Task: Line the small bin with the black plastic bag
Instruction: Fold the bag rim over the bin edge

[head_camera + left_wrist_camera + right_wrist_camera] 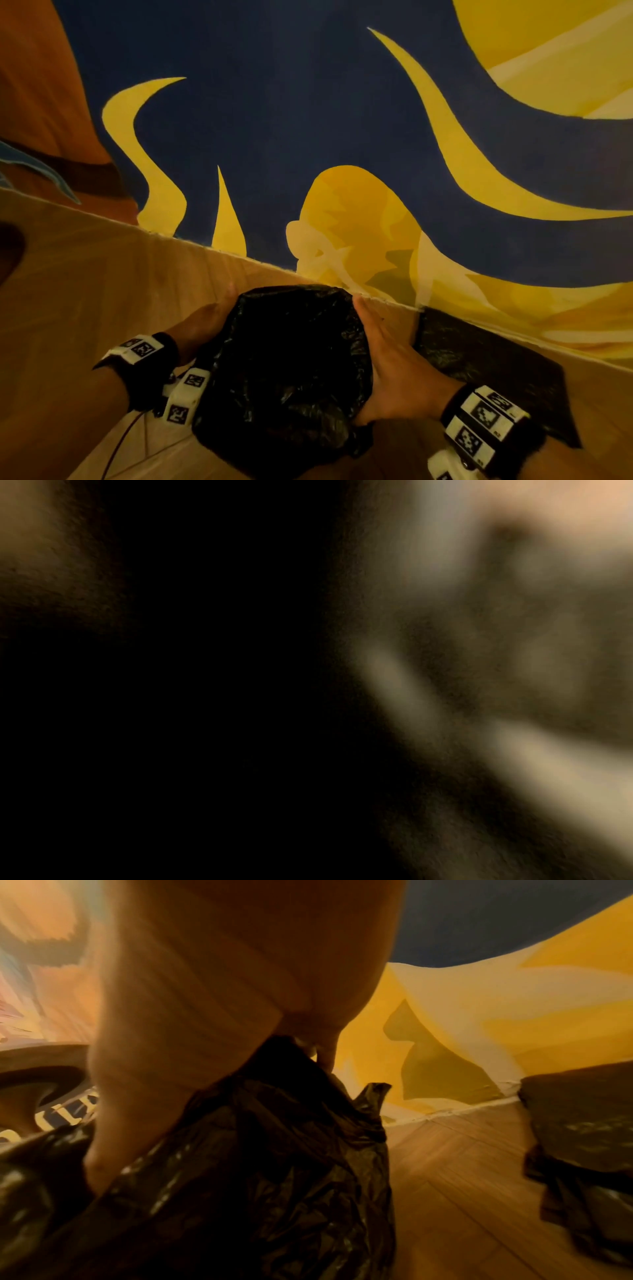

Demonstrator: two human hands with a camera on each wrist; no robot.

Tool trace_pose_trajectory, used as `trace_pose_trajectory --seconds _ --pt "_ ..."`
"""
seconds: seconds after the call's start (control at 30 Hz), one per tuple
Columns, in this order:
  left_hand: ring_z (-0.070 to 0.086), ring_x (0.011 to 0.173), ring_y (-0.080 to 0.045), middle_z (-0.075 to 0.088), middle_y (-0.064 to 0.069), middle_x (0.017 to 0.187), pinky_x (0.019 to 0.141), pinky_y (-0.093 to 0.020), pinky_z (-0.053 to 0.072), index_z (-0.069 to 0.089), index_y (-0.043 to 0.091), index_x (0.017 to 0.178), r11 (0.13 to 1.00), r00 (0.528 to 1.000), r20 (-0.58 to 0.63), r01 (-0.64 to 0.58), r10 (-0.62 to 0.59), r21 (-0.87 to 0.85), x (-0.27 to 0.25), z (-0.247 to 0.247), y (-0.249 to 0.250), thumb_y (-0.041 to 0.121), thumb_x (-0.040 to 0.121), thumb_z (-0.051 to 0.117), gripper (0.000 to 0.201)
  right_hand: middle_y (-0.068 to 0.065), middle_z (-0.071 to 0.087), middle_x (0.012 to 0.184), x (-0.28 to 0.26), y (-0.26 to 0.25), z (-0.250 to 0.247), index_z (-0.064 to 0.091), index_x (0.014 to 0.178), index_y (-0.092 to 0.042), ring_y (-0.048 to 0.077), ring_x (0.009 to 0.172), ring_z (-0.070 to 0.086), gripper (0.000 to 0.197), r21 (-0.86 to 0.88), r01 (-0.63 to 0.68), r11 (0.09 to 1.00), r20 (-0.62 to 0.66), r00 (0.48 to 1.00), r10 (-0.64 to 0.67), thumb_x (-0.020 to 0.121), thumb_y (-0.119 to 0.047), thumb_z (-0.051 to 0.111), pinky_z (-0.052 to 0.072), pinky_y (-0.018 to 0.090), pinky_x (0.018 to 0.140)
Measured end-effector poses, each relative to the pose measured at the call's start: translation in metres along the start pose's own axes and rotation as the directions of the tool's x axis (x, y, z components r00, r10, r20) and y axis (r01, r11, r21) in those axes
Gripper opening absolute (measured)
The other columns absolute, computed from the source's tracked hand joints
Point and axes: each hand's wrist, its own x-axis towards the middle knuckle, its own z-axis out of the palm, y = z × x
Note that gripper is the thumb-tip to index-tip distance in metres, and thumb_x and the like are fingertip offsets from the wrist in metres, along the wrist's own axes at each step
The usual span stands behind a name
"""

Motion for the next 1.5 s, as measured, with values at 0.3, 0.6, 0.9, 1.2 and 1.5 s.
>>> trace_pose_trajectory --seconds 0.3,0.6,0.9,1.2,1.5 --pt "0.045 0.129 0.006 0.049 0.038 0.121 0.093 -0.009 0.040 0.028 0.049 0.139 0.617 0.811 0.585 -0.464 0.007 0.636 -0.030 -0.038 -0.015 0.062 0.044 0.094 0.116 -0.028 0.023 0.162 -0.014 0.020 0.004 -0.003 0.158 -0.046 -0.014 0.145 0.026 0.140 0.379 -0.127 0.917 0.178 0.982 0.062 0.063 -0.030 0.099 0.025 0.028 0.125" --pt "0.057 0.095 0.027 0.056 0.050 0.100 0.083 0.000 0.046 0.051 0.064 0.108 0.508 0.737 0.367 -0.664 0.568 0.549 -0.011 -0.031 -0.058 0.045 0.084 0.061 0.032 -0.020 0.044 0.155 -0.024 0.030 -0.002 0.030 0.152 -0.042 0.001 0.143 0.041 0.124 0.641 -0.273 0.718 0.286 0.952 0.107 0.051 -0.036 0.101 0.035 0.033 0.121" --pt "0.068 0.052 -0.027 0.069 -0.010 0.063 0.045 -0.028 0.045 0.071 0.006 0.070 0.360 0.674 0.223 -0.611 0.705 0.705 0.009 -0.011 -0.095 0.037 0.073 0.053 0.036 -0.027 0.027 0.150 -0.015 0.025 0.056 0.016 0.152 -0.037 -0.014 0.145 0.024 0.118 0.254 -0.066 0.965 -0.081 0.993 0.089 0.057 -0.071 0.078 0.025 0.005 0.113" --pt "0.067 0.102 -0.031 0.065 -0.008 0.122 0.083 -0.044 0.057 0.060 0.021 0.134 0.457 0.796 0.145 -0.474 0.588 0.753 0.007 -0.046 -0.086 0.046 0.070 0.074 0.070 -0.013 0.069 0.096 -0.008 0.046 0.040 0.069 0.097 -0.023 0.006 0.087 0.068 0.023 0.120 -0.140 0.983 -0.172 0.972 0.159 0.079 -0.012 0.079 0.061 0.038 0.077" --pt "0.016 0.150 0.003 0.007 0.028 0.163 0.124 -0.035 0.025 -0.023 0.053 0.150 0.716 0.838 0.432 -0.524 0.334 0.462 -0.075 -0.049 -0.045 0.058 0.030 0.100 0.172 -0.018 0.012 0.160 0.001 0.044 0.030 -0.002 0.161 -0.028 0.003 0.146 0.012 0.155 -0.046 -0.127 0.991 0.028 0.991 0.128 0.044 -0.057 0.097 0.014 0.031 0.126"
